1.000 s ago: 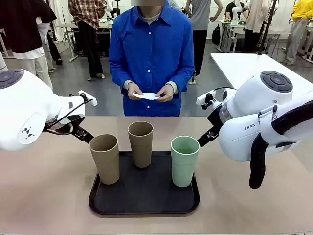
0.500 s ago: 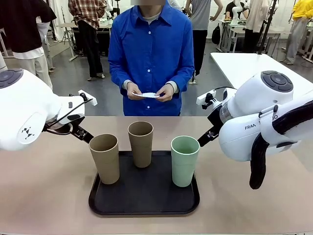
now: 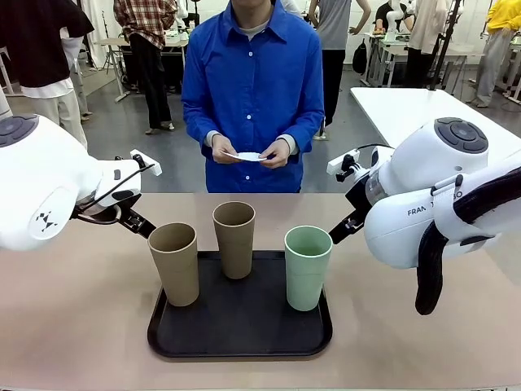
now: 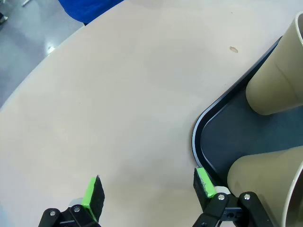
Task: Place coasters on the table and set cups on them.
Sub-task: Pick up one Reusable plastic cup and place it on a coaster set by the human.
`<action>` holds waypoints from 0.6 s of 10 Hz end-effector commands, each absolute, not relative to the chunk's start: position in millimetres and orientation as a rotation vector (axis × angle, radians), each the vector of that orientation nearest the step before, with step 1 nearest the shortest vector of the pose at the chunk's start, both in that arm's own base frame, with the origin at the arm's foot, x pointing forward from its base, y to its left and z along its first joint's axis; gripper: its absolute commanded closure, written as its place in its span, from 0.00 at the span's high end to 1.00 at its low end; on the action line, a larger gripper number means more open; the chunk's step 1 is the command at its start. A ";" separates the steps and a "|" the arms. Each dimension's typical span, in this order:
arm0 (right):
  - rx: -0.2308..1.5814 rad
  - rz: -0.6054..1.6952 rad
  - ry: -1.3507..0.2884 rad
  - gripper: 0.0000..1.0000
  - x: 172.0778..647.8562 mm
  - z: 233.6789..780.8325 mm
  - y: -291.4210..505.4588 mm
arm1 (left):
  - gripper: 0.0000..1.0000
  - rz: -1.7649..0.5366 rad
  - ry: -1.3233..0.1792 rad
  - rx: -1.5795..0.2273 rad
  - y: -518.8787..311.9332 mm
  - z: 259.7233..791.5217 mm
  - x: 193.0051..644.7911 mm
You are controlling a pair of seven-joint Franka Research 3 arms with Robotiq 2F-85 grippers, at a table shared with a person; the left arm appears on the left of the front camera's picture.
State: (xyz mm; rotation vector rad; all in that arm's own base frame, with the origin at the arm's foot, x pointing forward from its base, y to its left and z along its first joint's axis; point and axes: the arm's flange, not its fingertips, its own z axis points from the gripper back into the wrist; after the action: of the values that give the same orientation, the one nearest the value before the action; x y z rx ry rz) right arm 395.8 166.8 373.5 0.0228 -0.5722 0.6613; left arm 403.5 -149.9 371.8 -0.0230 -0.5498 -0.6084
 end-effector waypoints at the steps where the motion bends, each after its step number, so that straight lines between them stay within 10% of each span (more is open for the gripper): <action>1: 0.023 0.661 -0.572 1.00 395.8 373.5 166.9 | 1.00 -0.609 -0.550 -0.023 -149.9 371.7 403.4; 6: 0.017 0.591 -0.460 1.00 377.7 418.4 136.5 | 1.00 -0.635 -0.524 0.057 -100.2 429.2 408.1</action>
State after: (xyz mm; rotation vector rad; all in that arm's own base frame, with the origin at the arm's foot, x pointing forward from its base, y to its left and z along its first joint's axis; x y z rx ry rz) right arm 395.7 143.5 391.2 0.0158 -0.5032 0.6098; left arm 422.2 -107.2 406.4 0.0711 -0.5626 -0.6039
